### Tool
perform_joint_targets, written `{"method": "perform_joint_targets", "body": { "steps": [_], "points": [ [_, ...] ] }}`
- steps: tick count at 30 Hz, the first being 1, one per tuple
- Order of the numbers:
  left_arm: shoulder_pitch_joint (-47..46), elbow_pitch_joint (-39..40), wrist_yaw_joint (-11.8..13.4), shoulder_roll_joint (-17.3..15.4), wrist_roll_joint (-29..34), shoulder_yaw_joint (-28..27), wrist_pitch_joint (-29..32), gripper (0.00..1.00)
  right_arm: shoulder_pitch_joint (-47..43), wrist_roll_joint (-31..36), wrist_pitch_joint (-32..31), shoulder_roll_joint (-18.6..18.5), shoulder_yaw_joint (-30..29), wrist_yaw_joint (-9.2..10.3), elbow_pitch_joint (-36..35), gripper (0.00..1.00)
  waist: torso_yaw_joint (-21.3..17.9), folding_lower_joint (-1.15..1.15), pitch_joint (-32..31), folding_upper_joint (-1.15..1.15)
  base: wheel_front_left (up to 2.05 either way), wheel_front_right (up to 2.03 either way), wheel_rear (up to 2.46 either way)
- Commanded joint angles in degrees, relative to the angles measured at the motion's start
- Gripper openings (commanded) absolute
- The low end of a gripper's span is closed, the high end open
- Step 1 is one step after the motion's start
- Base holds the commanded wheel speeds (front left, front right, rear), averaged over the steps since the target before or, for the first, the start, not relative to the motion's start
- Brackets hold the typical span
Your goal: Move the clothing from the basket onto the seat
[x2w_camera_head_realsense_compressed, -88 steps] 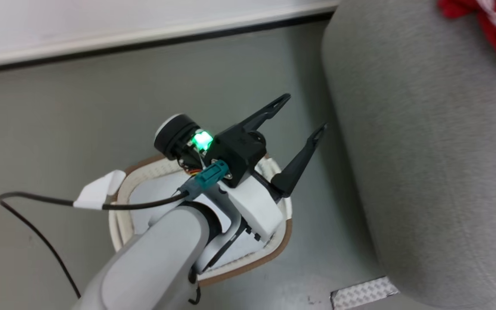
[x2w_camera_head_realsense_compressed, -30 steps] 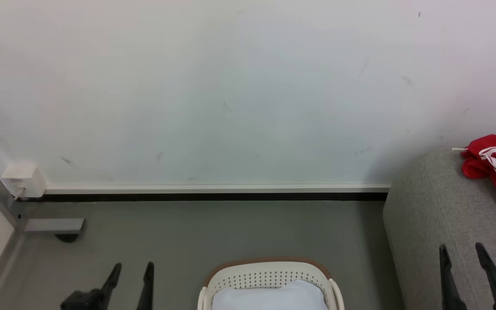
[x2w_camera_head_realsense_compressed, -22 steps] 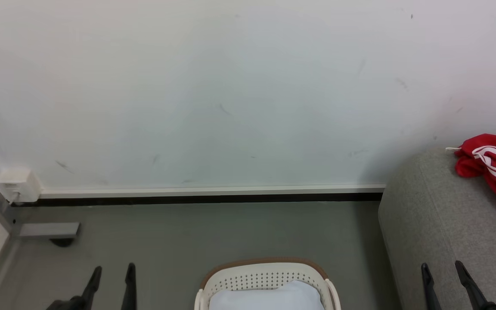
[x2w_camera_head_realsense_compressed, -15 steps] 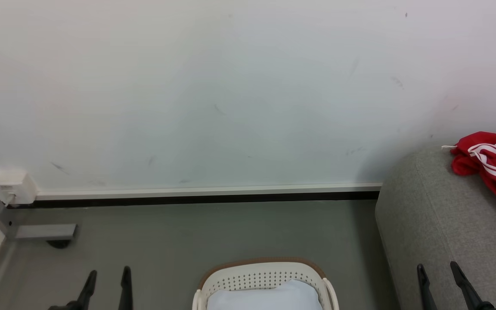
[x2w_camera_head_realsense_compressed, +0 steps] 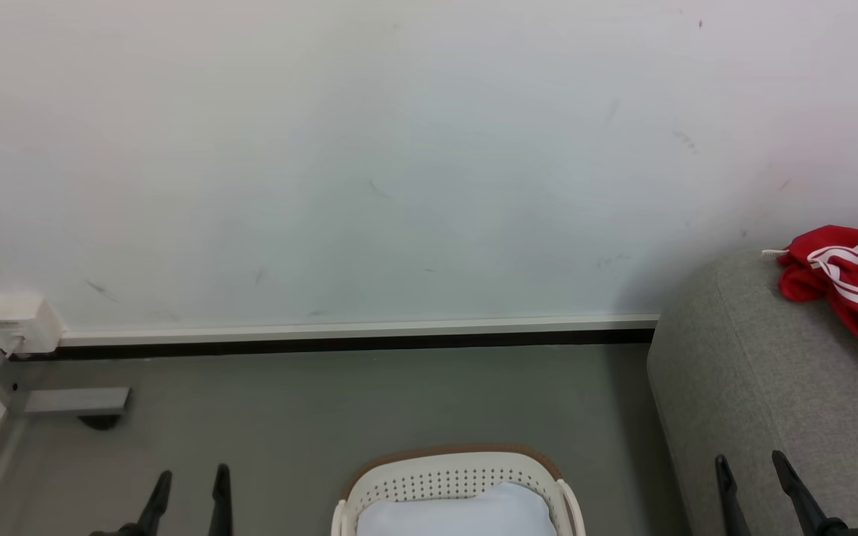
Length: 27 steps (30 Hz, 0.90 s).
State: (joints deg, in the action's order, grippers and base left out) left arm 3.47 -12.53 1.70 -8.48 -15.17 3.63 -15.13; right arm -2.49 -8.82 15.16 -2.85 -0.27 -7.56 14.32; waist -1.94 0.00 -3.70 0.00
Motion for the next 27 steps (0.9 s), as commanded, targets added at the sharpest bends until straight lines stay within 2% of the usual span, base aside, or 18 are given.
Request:
{"method": "perform_joint_targets", "body": {
  "steps": [1, 3, 4, 8, 27],
  "points": [
    [-0.40, -0.41, -0.55, 0.16, 0.79, -0.59, -0.02, 1.00, 0.31, -0.27, -0.02, -0.09, 0.12, 0.15, 0.16, 1.00, -0.01, 0.00, 0.03, 0.00, 0.00, 0.00, 0.00],
    [-0.23, -0.74, -1.45, 0.67, 1.21, -0.63, -0.02, 1.00, 0.31, -0.36, -0.02, -0.09, 0.24, 0.15, 0.24, 1.00, -0.02, 0.00, 0.05, 0.00, 0.00, 0.00, 0.00],
    [-0.02, -0.62, -1.65, 0.77, 0.67, -0.64, 0.00, 0.00, 0.00, -0.21, 0.00, 0.00, 0.23, 0.00, 0.20, 0.00, -0.02, 0.00, 0.05, 0.00, 0.00, 0.00, 0.00],
    [0.64, -2.45, -1.72, 1.48, 0.23, -0.50, 0.24, 0.00, -0.80, -0.69, -0.18, 0.24, 0.15, 0.00, 1.72, 0.00, -0.03, 0.00, 0.08, 0.00, 0.00, 0.00, 0.00],
    [-2.09, -2.17, -3.57, 2.46, -18.82, -2.96, 5.57, 0.00, 1.70, -21.10, -5.48, 0.12, -1.46, 0.02, 1.12, 0.00, 0.27, 0.00, 0.65, 0.00, 0.00, 0.00, 0.00]
  ]
}}
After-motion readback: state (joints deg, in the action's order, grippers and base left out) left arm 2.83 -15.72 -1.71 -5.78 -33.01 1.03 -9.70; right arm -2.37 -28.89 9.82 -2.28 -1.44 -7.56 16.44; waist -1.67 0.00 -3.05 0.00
